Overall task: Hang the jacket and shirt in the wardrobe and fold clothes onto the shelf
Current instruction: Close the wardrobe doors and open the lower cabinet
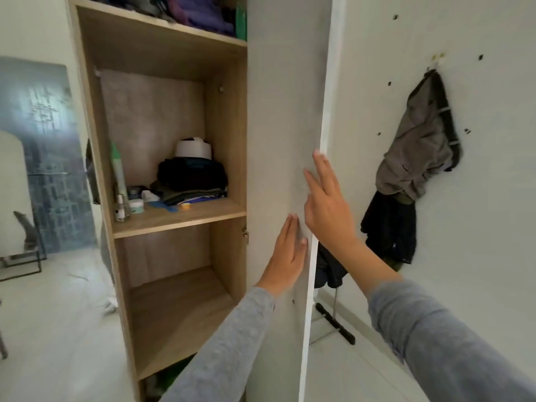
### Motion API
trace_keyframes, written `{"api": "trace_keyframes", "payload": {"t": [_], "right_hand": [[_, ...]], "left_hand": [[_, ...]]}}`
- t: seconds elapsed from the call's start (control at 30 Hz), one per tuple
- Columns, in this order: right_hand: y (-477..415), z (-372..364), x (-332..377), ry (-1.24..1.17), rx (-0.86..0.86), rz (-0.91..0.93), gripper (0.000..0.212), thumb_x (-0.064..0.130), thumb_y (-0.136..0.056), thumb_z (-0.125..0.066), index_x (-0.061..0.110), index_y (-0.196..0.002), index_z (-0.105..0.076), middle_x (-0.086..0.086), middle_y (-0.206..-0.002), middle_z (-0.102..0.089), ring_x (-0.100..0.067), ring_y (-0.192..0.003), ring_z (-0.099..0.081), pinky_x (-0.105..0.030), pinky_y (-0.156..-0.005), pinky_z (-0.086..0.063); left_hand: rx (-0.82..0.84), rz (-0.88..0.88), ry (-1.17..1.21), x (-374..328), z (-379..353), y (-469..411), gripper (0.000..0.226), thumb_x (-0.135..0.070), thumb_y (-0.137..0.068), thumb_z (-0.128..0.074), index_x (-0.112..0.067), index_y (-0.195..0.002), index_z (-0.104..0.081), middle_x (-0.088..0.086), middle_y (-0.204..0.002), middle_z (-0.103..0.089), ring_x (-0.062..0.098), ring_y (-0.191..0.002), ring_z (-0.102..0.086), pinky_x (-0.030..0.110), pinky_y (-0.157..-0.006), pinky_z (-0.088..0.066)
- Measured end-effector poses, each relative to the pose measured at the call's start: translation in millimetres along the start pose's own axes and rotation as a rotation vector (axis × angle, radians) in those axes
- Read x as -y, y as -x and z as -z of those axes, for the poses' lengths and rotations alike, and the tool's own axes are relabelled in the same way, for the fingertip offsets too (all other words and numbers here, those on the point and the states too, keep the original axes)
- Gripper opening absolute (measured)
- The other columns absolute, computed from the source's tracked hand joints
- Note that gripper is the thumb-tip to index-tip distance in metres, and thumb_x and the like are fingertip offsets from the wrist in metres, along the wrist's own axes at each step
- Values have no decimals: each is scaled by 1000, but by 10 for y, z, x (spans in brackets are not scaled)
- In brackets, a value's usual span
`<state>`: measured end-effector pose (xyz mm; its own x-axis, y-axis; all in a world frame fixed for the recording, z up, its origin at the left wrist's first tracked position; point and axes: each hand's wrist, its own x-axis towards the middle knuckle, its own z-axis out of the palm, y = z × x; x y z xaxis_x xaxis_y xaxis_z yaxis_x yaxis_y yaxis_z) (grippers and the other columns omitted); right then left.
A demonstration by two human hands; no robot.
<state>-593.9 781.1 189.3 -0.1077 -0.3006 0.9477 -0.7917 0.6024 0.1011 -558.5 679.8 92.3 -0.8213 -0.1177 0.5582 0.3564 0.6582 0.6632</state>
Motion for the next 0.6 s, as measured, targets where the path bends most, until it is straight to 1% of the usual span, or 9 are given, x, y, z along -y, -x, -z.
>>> {"api": "trace_keyframes", "payload": {"t": [0.03, 0.1, 0.13, 0.2, 0.27, 0.33, 0.47, 0.53, 0.6], "right_hand": [[54, 29, -72, 76, 53, 10, 45, -10, -80, -52, -6, -124, -53, -19, -150, -30, -29, -141, -25, -19, -99, -35], [146, 55, -184, 177, 140, 10, 44, -8, -78, -56, -6, -122, -55, -20, -149, -32, -31, -140, -28, -22, -93, -44], [183, 83, -252, 217, 178, 1, 43, -8, -78, -57, -6, -121, -56, -20, -149, -33, -31, -140, -29, -23, -90, -48], [244, 112, -386, 275, 234, -7, 43, -8, -76, -59, -6, -119, -57, -19, -148, -34, -31, -139, -31, -28, -88, -51], [303, 123, -507, 304, 284, -1, 44, -10, -72, -63, -7, -116, -59, -19, -145, -40, -31, -136, -36, -30, -86, -52], [367, 111, -651, 349, 341, 21, 47, -12, -66, -69, -7, -112, -61, -20, -141, -45, -32, -133, -41, -29, -83, -55], [445, 25, -953, 381, 440, -9, 52, -15, -58, -75, -6, -107, -63, -21, -137, -49, -32, -131, -44, -29, -73, -59], [446, -13, -1097, 412, 479, -3, 54, -13, -55, -79, -5, -106, -64, -21, -135, -50, -33, -129, -46, -31, -76, -58], [435, -47, -1232, 437, 500, 4, 54, -10, -53, -81, -3, -103, -65, -21, -134, -52, -34, -128, -47, -32, -79, -58]], "left_hand": [[24, -13, -3, -9, -67, -49, 59, -46, -101, -24, -33, -149, 7, -19, -156, 10, -9, -138, 9, 24, -116, -2], [49, -40, -41, 5, -161, -128, 60, -46, -101, -24, -32, -148, 11, -18, -155, 15, -9, -137, 14, 21, -114, 0], [61, -60, -62, 12, -229, -179, 61, -45, -101, -25, -32, -147, 13, -17, -155, 17, -7, -137, 16, 21, -113, 2], [76, -97, -103, 35, -360, -253, 63, -44, -101, -28, -35, -144, 17, -15, -154, 24, -4, -136, 20, 22, -112, 2], [81, -113, -126, 75, -493, -322, 66, -43, -100, -32, -36, -141, 20, -14, -152, 27, -1, -137, 20, 25, -114, 0], [90, -109, -128, 90, -638, -413, 69, -42, -99, -34, -34, -143, 20, -9, -153, 27, 4, -140, 19, 29, -117, -3], [89, -63, -88, 86, -877, -588, 71, -39, -99, -38, -28, -147, 14, -2, -155, 23, 15, -145, 14, 37, -120, -7], [99, -38, -83, 77, -996, -659, 72, -39, -99, -38, -28, -147, 14, -2, -155, 25, 17, -145, 15, 40, -119, -8], [102, -32, -102, 97, -1105, -730, 73, -40, -99, -38, -30, -147, 16, -2, -155, 26, 18, -144, 17, 40, -119, -7]]}}
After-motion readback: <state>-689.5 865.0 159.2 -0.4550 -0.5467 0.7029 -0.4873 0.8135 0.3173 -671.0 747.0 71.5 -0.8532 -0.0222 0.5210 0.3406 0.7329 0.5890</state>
